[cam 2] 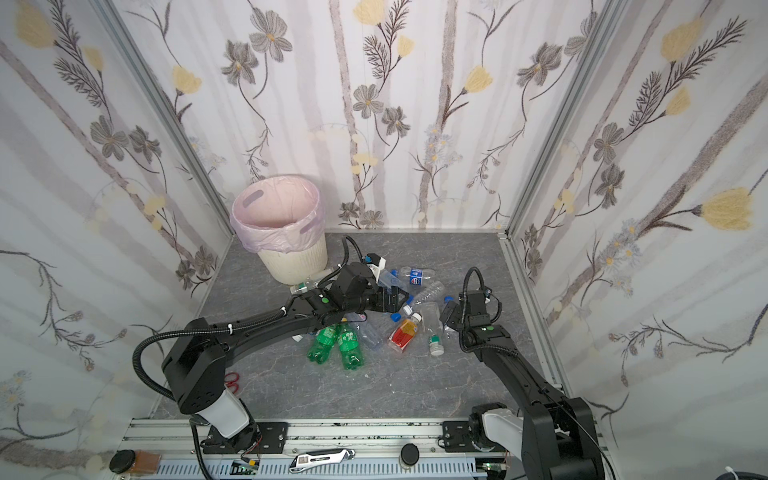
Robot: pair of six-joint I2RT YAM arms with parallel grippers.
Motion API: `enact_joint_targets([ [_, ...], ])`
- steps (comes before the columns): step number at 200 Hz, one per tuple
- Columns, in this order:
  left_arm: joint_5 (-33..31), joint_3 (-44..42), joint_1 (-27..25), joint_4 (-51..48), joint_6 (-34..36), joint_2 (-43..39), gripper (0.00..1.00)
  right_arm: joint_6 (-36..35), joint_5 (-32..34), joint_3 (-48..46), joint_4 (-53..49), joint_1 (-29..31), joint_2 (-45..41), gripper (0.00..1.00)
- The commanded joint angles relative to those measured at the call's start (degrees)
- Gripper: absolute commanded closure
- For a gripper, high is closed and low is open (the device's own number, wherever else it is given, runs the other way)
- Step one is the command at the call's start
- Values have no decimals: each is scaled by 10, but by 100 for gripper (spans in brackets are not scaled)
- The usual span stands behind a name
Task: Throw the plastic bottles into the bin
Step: 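Lower the right gripper onto a blue-cap blue-label bottle and close it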
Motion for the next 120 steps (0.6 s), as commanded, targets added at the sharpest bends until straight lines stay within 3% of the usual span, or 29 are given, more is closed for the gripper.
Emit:
enact_joint_targets([
  [1, 8, 7, 0, 24, -2, 2, 0, -14, -25, 0, 13, -2, 16, 2],
  [78, 11, 7, 0, 27, -3, 2, 0, -14, -41, -25, 42, -3, 51, 14],
  [120, 13, 7, 0, 28, 0, 4, 0, -17, -58, -36, 63, -3, 62, 27],
])
